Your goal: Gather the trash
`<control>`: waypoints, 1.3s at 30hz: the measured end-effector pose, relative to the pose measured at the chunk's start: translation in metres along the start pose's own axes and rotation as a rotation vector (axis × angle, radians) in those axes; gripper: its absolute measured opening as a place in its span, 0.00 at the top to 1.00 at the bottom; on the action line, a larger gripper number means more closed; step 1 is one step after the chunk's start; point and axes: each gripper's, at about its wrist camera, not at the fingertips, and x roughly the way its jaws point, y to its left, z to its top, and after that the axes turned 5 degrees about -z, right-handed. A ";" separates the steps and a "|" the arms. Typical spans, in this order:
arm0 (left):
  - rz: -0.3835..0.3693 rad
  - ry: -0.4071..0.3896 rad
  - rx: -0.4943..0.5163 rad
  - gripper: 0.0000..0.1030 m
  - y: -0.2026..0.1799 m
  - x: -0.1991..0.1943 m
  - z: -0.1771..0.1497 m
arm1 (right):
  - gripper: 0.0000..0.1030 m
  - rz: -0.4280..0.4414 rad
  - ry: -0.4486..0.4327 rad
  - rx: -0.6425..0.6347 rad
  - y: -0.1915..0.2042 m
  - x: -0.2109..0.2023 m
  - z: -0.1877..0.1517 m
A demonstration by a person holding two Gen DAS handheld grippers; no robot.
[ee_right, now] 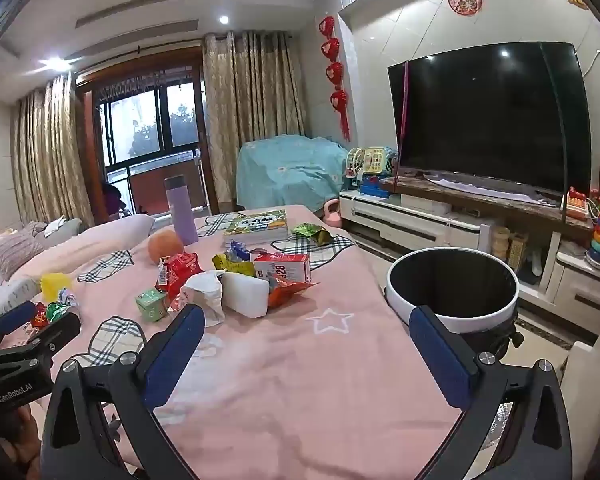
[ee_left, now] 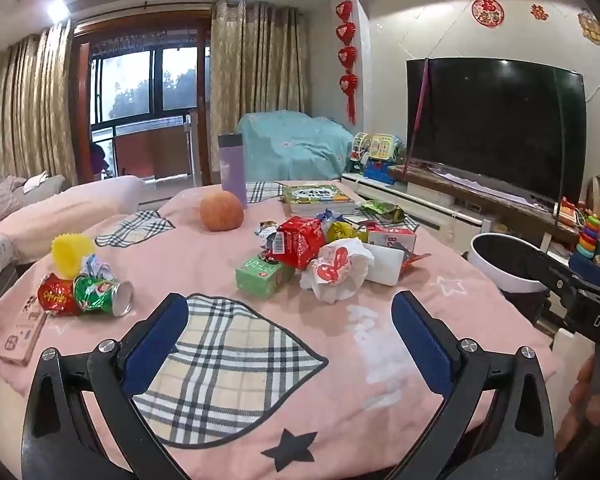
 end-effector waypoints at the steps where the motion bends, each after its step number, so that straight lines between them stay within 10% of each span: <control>1: -0.009 0.007 -0.011 0.00 0.008 0.001 0.002 | 0.00 -0.001 0.002 -0.002 0.000 0.000 0.000; 39: -0.012 0.013 -0.010 0.00 0.008 -0.002 0.003 | 0.00 0.035 0.009 0.028 -0.004 -0.001 -0.003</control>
